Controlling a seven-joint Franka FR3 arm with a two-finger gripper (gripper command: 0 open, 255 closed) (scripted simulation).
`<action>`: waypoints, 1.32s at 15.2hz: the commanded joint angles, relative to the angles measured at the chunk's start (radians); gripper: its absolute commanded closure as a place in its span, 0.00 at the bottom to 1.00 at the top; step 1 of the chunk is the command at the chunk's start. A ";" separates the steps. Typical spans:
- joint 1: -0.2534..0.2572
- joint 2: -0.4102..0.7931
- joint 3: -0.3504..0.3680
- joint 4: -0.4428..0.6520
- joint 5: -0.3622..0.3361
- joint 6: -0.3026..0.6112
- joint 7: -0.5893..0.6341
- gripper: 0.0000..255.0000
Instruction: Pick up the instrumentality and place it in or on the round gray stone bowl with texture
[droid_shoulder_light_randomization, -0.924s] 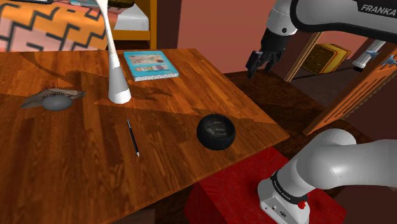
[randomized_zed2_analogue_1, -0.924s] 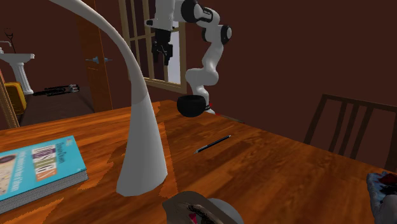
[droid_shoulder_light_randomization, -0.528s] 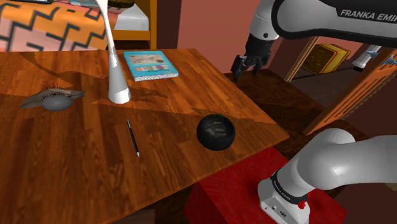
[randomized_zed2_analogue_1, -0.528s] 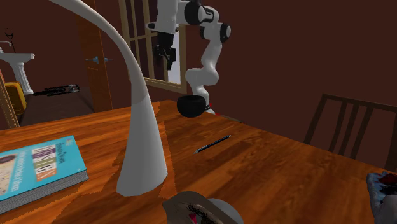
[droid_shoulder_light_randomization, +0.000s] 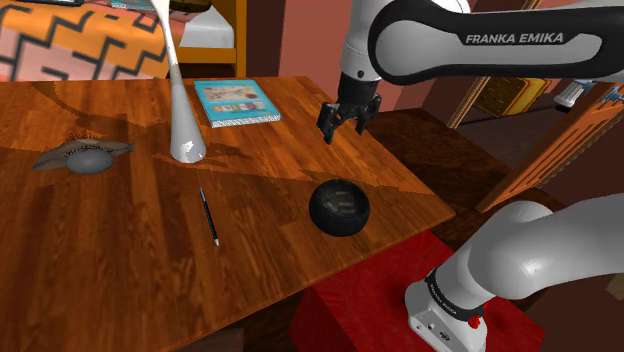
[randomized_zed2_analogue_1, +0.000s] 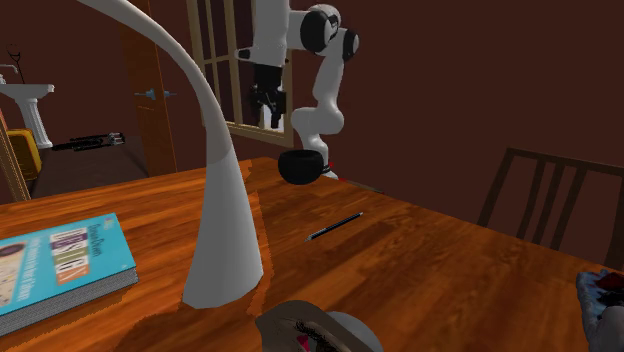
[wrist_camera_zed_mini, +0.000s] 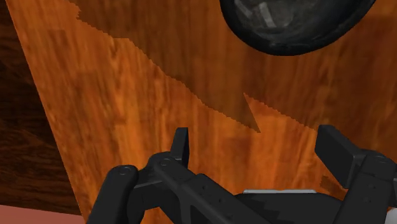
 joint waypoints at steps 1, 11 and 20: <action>0.005 0.063 0.035 0.026 0.006 0.034 0.049 0.00; 0.025 0.407 0.183 0.229 -0.058 0.144 0.296 0.00; 0.115 0.767 0.231 0.527 -0.215 0.152 0.519 0.00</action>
